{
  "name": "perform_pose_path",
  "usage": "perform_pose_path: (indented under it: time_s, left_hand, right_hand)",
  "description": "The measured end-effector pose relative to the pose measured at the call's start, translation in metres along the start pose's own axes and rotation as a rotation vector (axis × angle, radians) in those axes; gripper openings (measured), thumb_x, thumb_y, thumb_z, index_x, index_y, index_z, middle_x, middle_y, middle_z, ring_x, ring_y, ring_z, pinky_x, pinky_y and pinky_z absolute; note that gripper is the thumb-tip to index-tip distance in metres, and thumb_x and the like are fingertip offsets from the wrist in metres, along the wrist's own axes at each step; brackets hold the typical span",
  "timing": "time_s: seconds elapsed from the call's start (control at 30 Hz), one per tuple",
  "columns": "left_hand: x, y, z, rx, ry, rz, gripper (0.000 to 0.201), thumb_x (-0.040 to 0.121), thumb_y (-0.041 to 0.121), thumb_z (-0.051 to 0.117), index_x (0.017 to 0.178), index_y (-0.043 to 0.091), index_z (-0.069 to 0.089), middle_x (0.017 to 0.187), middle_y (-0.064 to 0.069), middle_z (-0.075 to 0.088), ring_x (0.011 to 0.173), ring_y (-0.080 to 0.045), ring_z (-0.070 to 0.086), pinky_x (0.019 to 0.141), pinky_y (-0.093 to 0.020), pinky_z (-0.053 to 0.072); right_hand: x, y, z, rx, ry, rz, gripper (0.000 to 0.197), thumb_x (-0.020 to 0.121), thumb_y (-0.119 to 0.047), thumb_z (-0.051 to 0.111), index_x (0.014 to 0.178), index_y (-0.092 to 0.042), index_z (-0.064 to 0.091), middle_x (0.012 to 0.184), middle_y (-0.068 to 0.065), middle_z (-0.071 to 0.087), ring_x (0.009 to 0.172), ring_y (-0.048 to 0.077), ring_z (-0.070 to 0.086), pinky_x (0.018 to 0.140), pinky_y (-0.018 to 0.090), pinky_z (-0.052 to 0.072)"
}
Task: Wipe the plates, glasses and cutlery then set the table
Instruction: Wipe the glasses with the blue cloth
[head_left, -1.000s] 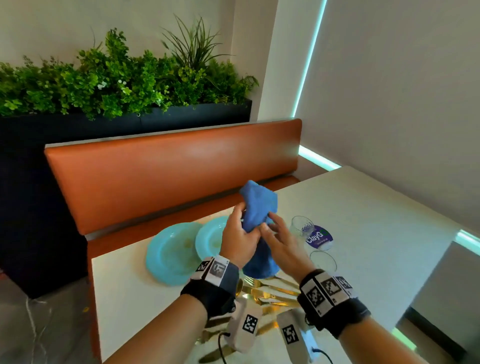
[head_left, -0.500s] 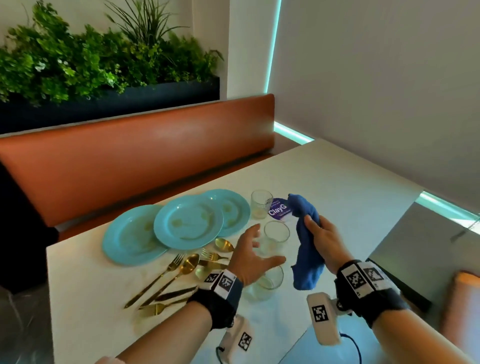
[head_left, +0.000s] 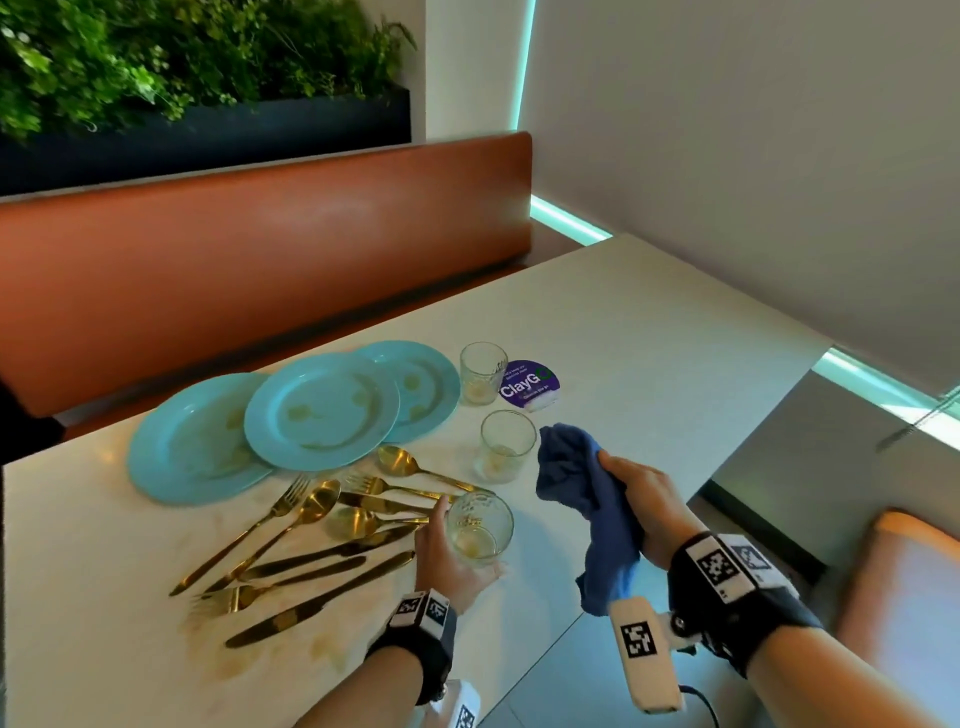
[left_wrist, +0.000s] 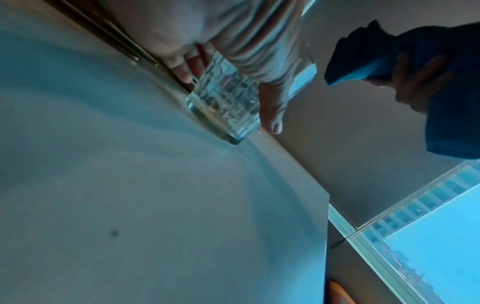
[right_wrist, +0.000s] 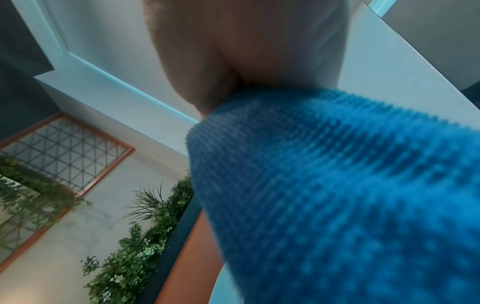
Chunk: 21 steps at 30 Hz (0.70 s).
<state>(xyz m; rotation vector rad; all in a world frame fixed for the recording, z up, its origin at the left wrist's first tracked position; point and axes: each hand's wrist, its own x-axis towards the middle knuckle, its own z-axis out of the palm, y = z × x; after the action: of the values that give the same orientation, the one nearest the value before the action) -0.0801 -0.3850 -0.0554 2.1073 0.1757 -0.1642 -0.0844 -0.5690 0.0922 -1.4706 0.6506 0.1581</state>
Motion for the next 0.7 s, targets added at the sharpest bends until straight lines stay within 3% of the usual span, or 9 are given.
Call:
perform_pose_path:
  time_s: [0.17, 0.27, 0.33, 0.4, 0.43, 0.53, 0.6, 0.63, 0.7]
  left_hand:
    - [0.005, 0.016, 0.003, 0.067, 0.017, 0.115, 0.092, 0.041, 0.027, 0.081, 0.127, 0.012, 0.052, 0.119, -0.007, 0.056, 0.115, -0.029, 0.046, 0.092, -0.032, 0.041]
    - [0.008, 0.038, -0.004, 0.053, 0.019, 0.264, 0.077, 0.035, 0.034, 0.077, 0.108, 0.016, 0.061, 0.097, -0.001, 0.061, 0.093, -0.018, 0.056, 0.080, -0.030, 0.050]
    - [0.007, 0.061, -0.012, 0.031, 0.010, 0.433, 0.041, 0.048, 0.023, 0.082, 0.082, 0.019, 0.057, 0.073, 0.010, 0.057, 0.066, 0.002, 0.056, 0.063, -0.016, 0.047]
    - [0.002, 0.087, -0.023, 0.049, 0.024, 0.613, 0.028, 0.063, 0.025, 0.074, 0.083, 0.019, 0.054, 0.073, 0.007, 0.059, 0.065, 0.003, 0.055, 0.065, -0.010, 0.044]
    - [-0.001, 0.096, -0.028, 0.057, -0.001, 0.684, 0.037, 0.060, 0.032, 0.070, 0.091, 0.021, 0.053, 0.080, 0.003, 0.063, 0.073, 0.000, 0.055, 0.071, -0.013, 0.046]
    - [0.003, 0.092, -0.032, 0.238, -0.108, 0.914, 0.052, 0.056, 0.045, 0.067, 0.100, 0.020, 0.055, 0.091, 0.008, 0.063, 0.084, 0.000, 0.051, 0.092, -0.028, 0.045]
    - [0.006, 0.083, -0.035, 0.296, -0.148, 0.962, 0.065, 0.056, 0.049, 0.073, 0.111, 0.018, 0.055, 0.105, 0.010, 0.058, 0.099, -0.003, 0.051, 0.102, -0.035, 0.040]
    - [0.007, 0.077, -0.037, 0.298, -0.129, 1.012, 0.072, 0.055, 0.046, 0.075, 0.115, 0.016, 0.052, 0.110, 0.008, 0.056, 0.104, -0.007, 0.050, 0.104, -0.033, 0.037]
    - [0.004, 0.074, -0.047, 0.255, -0.048, 1.113, 0.073, 0.057, 0.040, 0.072, 0.119, 0.012, 0.046, 0.116, 0.004, 0.050, 0.108, -0.013, 0.049, 0.103, -0.029, 0.035]
  right_hand:
    - [-0.005, -0.002, -0.005, -0.063, -0.064, -0.074, 0.017, 0.094, -0.018, 0.051, 0.088, -0.009, 0.064, 0.077, 0.011, 0.063, 0.068, 0.022, 0.057, 0.064, 0.030, 0.045]
    - [-0.010, 0.004, -0.004, -0.710, -0.058, -0.566, 0.017, 0.088, -0.023, 0.061, 0.103, -0.021, 0.068, 0.098, -0.003, 0.059, 0.089, 0.013, 0.056, 0.081, 0.016, 0.042]
    - [-0.019, 0.009, 0.002, -1.027, -0.145, -0.982, 0.025, 0.082, -0.025, 0.061, 0.105, -0.021, 0.069, 0.097, -0.007, 0.063, 0.084, 0.012, 0.058, 0.074, 0.011, 0.044]
    - [-0.029, 0.014, 0.012, -1.333, -0.261, -1.133, 0.027, 0.064, -0.018, 0.069, 0.090, -0.024, 0.071, 0.085, -0.010, 0.067, 0.072, 0.011, 0.060, 0.062, 0.016, 0.049]
    - [-0.028, 0.019, 0.016, -1.439, -0.251, -1.165, 0.030, 0.055, -0.015, 0.071, 0.082, -0.027, 0.072, 0.080, -0.013, 0.067, 0.070, 0.010, 0.061, 0.060, 0.016, 0.050]
    - [-0.047, 0.004, 0.029, -1.559, -0.144, -0.937, 0.024, 0.055, -0.015, 0.074, 0.075, -0.028, 0.072, 0.074, -0.011, 0.070, 0.072, 0.006, 0.067, 0.061, 0.022, 0.051]
    - [-0.058, -0.008, 0.039, -1.412, -0.074, -0.746, 0.026, 0.077, -0.016, 0.069, 0.103, -0.017, 0.068, 0.102, 0.002, 0.070, 0.097, 0.013, 0.065, 0.077, 0.031, 0.049]
    - [-0.059, -0.005, 0.045, -1.435, -0.197, -0.658, 0.028, 0.088, -0.012, 0.057, 0.115, -0.007, 0.061, 0.115, 0.010, 0.064, 0.109, 0.022, 0.059, 0.087, 0.031, 0.044]
    - [-0.057, -0.002, 0.056, -1.316, -0.302, -0.588, 0.028, 0.093, -0.005, 0.047, 0.118, 0.003, 0.056, 0.112, 0.016, 0.062, 0.105, 0.031, 0.057, 0.090, 0.032, 0.042]
